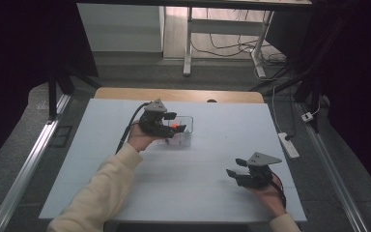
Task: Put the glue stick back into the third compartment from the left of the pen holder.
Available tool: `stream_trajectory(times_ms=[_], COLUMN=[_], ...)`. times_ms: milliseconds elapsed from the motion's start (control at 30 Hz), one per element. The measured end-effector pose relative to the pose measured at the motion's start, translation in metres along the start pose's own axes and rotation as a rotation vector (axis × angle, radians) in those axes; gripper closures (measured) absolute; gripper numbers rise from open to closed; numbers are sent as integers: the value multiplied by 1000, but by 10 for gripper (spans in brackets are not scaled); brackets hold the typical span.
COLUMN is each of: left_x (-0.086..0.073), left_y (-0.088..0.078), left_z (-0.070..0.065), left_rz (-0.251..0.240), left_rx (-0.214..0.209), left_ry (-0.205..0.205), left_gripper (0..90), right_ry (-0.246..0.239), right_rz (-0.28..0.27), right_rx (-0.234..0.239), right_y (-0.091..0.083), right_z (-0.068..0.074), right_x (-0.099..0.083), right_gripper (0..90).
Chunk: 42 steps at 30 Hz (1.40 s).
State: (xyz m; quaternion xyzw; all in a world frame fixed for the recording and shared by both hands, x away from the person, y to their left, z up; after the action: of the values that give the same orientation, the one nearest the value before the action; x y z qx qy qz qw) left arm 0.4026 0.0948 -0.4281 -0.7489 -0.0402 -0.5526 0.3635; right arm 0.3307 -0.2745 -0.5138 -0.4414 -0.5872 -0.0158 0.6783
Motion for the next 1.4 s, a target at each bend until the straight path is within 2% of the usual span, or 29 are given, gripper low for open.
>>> stream_trajectory(times_ms=[100,267,467,600,800,900,1033,1400], left_x=[-10,-32,-63,-82,-104,-116,-129,-158], left_y=[-13,-34,-61,-73,-84,-87,-89,-102], left_z=[-4,-7,-7,-8,-9,-10,-12,-14], left_rz=[1,31,51,65,74,75,100,119], left_rx=[14,49,86,118,134,139,141,156], left_ry=[0,2,-29,-44,-71,-97,-98,-123], left_gripper=[331,330,330,330,329,327,325,326], right_ry=[7,-2,-6,3,-5,-7,-3,-12], right_rz=[-9,-3,-1,-7,-5,2,-1,-1], right_rx=[-2,-13,-30,-40,-51,-53,-57,-56], right_y=[-1,-4,-7,-10,-13,-14,-16,-16], right_z=[-1,-1,-3,-6,-6,-6,-8,-10], right_x=[0,0,-1,-3,-6,-8,-10,-13], right_gripper=[408,404,399,395,393,382,373,355])
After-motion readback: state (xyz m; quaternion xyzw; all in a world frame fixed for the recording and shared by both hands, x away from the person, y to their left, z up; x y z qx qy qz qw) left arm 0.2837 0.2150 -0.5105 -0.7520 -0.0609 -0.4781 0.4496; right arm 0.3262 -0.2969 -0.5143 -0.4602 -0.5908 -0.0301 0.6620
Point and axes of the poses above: each handheld gripper's, and its own axes: y roughly forward along the jaws, x roughly out of its top, z roughly to its left, the point moved 1 cm from there along y, roughly forward along the jaws, and after that the axes turned 3 degrees about -y, right-handed, at the moved point
